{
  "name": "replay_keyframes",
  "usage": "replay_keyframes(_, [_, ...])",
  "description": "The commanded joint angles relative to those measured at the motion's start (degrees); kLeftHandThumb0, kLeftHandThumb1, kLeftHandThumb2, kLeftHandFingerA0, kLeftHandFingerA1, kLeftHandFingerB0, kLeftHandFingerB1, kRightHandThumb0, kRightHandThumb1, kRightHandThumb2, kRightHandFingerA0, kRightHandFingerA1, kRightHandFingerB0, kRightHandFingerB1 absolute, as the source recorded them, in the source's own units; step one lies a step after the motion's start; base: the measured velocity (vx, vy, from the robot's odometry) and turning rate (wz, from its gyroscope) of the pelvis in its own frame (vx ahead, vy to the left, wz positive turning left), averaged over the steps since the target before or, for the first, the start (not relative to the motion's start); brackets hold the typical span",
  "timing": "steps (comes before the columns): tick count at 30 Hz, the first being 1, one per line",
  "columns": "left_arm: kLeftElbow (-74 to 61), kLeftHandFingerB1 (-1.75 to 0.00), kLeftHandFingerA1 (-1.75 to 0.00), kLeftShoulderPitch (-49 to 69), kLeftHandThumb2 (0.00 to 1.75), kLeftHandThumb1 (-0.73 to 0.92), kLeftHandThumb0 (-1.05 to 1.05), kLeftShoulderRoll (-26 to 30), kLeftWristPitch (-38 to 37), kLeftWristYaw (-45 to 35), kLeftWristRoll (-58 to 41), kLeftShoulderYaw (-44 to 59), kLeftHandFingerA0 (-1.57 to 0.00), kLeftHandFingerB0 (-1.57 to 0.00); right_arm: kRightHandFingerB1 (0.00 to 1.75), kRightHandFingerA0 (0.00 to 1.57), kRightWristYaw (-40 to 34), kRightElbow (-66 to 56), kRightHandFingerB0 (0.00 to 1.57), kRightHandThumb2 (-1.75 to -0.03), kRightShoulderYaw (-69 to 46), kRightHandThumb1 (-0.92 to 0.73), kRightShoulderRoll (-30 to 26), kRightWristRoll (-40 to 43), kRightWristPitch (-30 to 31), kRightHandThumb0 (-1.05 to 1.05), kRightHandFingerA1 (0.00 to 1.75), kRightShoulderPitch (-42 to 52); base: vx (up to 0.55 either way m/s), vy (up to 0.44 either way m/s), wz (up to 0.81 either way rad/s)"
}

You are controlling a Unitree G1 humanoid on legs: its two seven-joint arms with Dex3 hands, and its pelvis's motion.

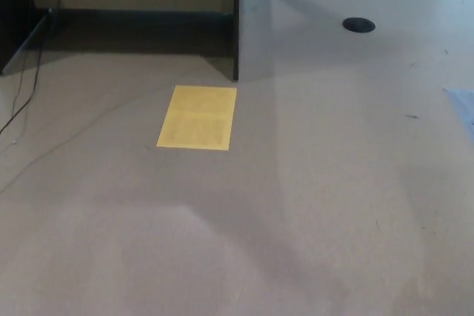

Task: A person is holding a plastic bag and the robot extends its left hand to grab the bag by hooking its thumb into the holes at the top and brings its hand down by its side. Then it extends its arm again to hand the plastic bag back to the person.

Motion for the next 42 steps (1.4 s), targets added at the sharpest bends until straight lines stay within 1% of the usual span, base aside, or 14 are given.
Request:
replay_keyframes(1, [2.49, -0.33, -0.39, 0.47, 0.57, 0.58, -0.29, 1.54, -6.97, 2.24, -0.10, 0.10, -0.47, -0.37, 0.38, 0.80, -1.39, 2.16, 0.52, -0.59, 0.00, -0.63, -1.53, -0.28, -3.76, -0.35, 0.58, 0.53, 0.00, 0.000, 0.00])
replay_keyframes(8, [4.18, -0.39, -0.42, 2.07, 0.67, 0.47, -0.39, 1.58, -9.07, 2.57, 0.41, -0.95, -0.37, -0.31, 0.50, 0.70, -2.01, 3.70, 0.46, -0.82, 1.40, -0.56, -1.91, -1.36, -5.27, -0.43, 0.60, 2.00, 0.00, 0.000, 0.00])
replay_keyframes(9, [4.28, -0.40, -0.43, 2.42, 0.66, 0.47, -0.39, 1.54, -9.71, 2.68, 0.18, -0.81, -0.37, -0.31, 0.38, 0.77, -2.19, 3.70, 0.52, -0.61, 1.57, -0.65, -1.87, -1.45, -5.48, -0.37, 0.48, 2.20, 0.00, 0.000, 0.00])
replay_keyframes(10, [4.31, -0.39, -0.44, 2.58, 0.67, 0.46, -0.41, 1.53, -9.71, 2.69, 0.08, -0.81, -0.40, -0.31, 0.50, 0.70, -2.35, 3.87, 0.47, -0.81, 1.71, -0.55, -1.85, -1.51, -5.54, -0.44, 0.59, 2.21, 0.00, 0.000, 0.00])
replay_keyframes(11, [4.34, -0.32, -0.37, 2.81, 0.56, 0.54, -0.33, 1.52, -9.91, 2.47, -0.10, -0.74, -0.47, -0.33, 0.38, 0.78, -2.41, 4.01, 0.52, -0.60, 1.75, -0.64, -1.79, -1.48, -5.38, -0.38, 0.47, 2.20, 0.00, 0.000, 0.00])
replay_keyframes(22, [3.82, -0.30, -0.35, 4.50, 0.57, 0.54, -0.37, 2.21, -13.23, 8.13, 3.50, -3.81, -0.33, -0.27, 0.38, 0.72, -2.16, 4.12, 0.52, -0.60, 2.11, -0.65, -1.59, -1.49, -5.29, -0.36, 0.45, 2.47, 0.00, 0.000, 0.00])
replay_keyframes(23, [1.03, -0.49, -0.51, 5.64, 0.92, 0.41, -0.21, 2.67, -15.19, 11.86, 5.66, -4.81, -0.10, -0.09, 0.50, 0.66, -2.31, 4.21, 0.48, -0.81, 2.82, -0.57, -1.80, -2.28, -5.74, -0.43, 0.58, 2.47, 0.00, 0.000, 0.00])
replay_keyframes(25, [-0.25, -0.49, -0.51, 6.45, 0.92, 0.41, -0.21, 2.90, -16.05, 13.47, 6.27, -5.39, -0.10, -0.09, 0.50, 0.66, -2.39, 4.28, 0.48, -0.81, 3.16, -0.57, -1.89, -2.61, -6.06, -0.43, 0.58, 2.62, 0.00, 0.000, 0.00])
replay_keyframes(26, [-4.67, -0.32, -0.34, 7.65, 0.64, 0.53, -0.46, 3.22, -19.50, 15.00, 6.67, -4.84, -0.18, -0.18, 0.38, 0.73, -1.92, 4.32, 0.53, -0.61, 3.17, -0.67, -1.83, -2.53, -5.55, -0.36, 0.46, 2.48, 0.00, 0.000, 0.00])
replay_keyframes(27, [-7.56, -0.48, -0.50, 7.72, 0.92, 0.40, -0.24, 3.52, -21.57, 17.68, 8.11, -4.76, -0.07, -0.06, 0.38, 0.73, -1.67, 4.31, 0.52, -0.61, 3.18, -0.67, -1.88, -2.51, -5.34, -0.35, 0.46, 1.96, 0.00, 0.000, 0.00])
replay_keyframes(28, [-10.51, -0.28, -0.31, 8.15, 0.57, 0.55, -0.44, 3.53, -21.59, 17.86, 8.12, -4.21, -0.20, -0.18, 0.38, 0.72, -1.65, 4.36, 0.54, -0.60, 3.13, -0.66, -1.82, -2.44, -5.40, -0.33, 0.46, 1.64, 0.00, 0.000, 0.00])
replay_keyframes(30, [-19.32, -0.28, -0.31, 9.63, 0.56, 0.52, -0.42, 3.30, -21.45, 17.03, 7.33, -2.38, -0.17, -0.18, 0.50, 0.64, -1.56, 4.47, 0.49, -0.80, 2.73, -0.56, -1.52, -1.98, -5.18, -0.43, 0.56, 1.03, 0.00, 0.000, 0.00])
replay_keyframes(34, [-41.26, -0.46, -0.50, 13.79, 0.89, 0.37, -0.26, 2.10, -20.58, 15.08, 6.59, 2.00, -0.03, 0.00, 0.52, 0.67, -2.01, 4.75, 0.50, -0.81, 3.24, -0.56, -1.29, -2.51, -6.13, -0.42, 0.59, 1.68, 0.00, 0.000, 0.00])
replay_keyframes(42, [-66.66, -0.48, -0.51, 11.59, 0.83, 0.28, -0.26, 0.56, -13.03, 9.71, 7.28, 3.79, -0.02, 0.00, 0.39, 0.74, -1.45, 4.57, 0.56, -0.60, 2.99, -0.66, -1.49, -2.15, -5.15, -0.34, 0.47, 1.44, 0.00, 0.000, 0.00])
